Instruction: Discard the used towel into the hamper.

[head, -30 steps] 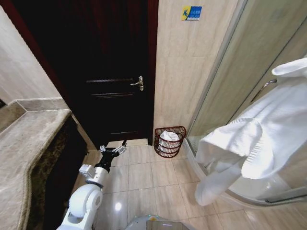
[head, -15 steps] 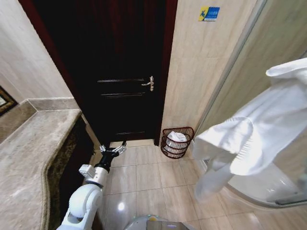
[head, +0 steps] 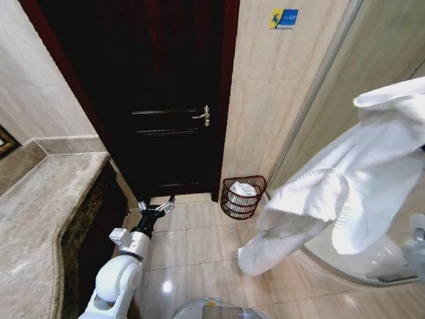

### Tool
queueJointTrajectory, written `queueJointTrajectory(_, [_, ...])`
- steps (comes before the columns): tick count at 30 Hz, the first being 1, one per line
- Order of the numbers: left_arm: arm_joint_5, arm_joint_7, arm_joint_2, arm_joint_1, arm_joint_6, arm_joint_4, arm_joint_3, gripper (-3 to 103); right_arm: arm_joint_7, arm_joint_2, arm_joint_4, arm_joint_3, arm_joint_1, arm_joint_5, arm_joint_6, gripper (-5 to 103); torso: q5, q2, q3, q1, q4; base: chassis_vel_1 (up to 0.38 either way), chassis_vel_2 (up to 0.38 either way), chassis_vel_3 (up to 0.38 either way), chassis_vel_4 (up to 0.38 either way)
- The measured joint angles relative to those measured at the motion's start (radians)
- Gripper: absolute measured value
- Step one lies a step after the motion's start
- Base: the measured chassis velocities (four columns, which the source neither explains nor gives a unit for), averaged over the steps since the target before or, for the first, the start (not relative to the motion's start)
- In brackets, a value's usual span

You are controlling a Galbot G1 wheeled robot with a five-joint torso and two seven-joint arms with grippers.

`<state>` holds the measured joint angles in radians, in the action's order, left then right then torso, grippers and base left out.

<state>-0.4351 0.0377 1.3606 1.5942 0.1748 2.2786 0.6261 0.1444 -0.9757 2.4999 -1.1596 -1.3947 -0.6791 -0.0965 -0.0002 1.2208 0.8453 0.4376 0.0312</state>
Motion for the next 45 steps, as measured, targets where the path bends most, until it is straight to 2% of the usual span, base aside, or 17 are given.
queueJointTrajectory(6, [0.000, 0.000, 0.000, 0.000, 0.000, 0.000, 0.000, 100, -0.009, 0.001, 0.000, 0.015, 0.010, 0.000, -0.023, 7, 0.0003, 0.002, 0.001, 0.001, 0.0001, 0.000, 0.000, 0.000, 0.000])
queueJointTrajectory(10, [0.000, 0.000, 0.000, 0.000, 0.000, 0.000, 0.000, 100, -0.009, 0.003, 0.000, 0.011, 0.009, -0.008, -0.035, 7, 0.0000, 0.020, 0.010, 0.009, 0.0001, 0.000, 0.000, 0.000, 0.000])
queueJointTrajectory(27, [0.000, 0.000, 0.000, 0.000, 0.000, 0.000, 0.000, 100, -0.053, -0.011, 0.000, 0.005, 0.009, -0.011, -0.024, 7, 0.0002, 0.029, 0.015, 0.012, 0.0000, -0.019, 0.017, 0.022, -0.016])
queueJointTrajectory(40, [0.000, 0.000, 0.000, 0.000, 0.000, 0.000, 0.000, 100, -0.041, -0.005, 0.000, 0.003, 0.007, -0.015, -0.020, 7, 0.0005, 0.027, 0.015, 0.013, 0.0003, -0.189, 0.204, 0.193, -0.205])
queueJointTrajectory(41, [0.000, 0.000, 0.000, 0.000, 0.000, 0.000, 0.000, 100, -0.031, -0.004, 0.000, 0.005, 0.008, -0.015, -0.020, 7, -0.0009, 0.027, 0.015, 0.013, 0.0000, -0.266, 0.263, 0.238, -0.225])
queueJointTrajectory(42, [0.000, 0.000, 0.000, 0.000, 0.000, 0.000, 0.000, 100, -0.026, -0.004, 0.000, 0.006, 0.010, -0.014, -0.021, 7, 0.0003, 0.027, 0.015, 0.013, 0.0006, -0.258, 0.248, 0.238, -0.225])
queueJointTrajectory(45, [0.000, 0.000, 0.000, -0.001, 0.000, 0.000, 0.000, 100, -0.018, -0.003, 0.000, 0.006, 0.011, -0.014, -0.024, 7, 0.0001, 0.026, 0.015, 0.014, 0.0003, -0.231, 0.189, 0.207, -0.173])
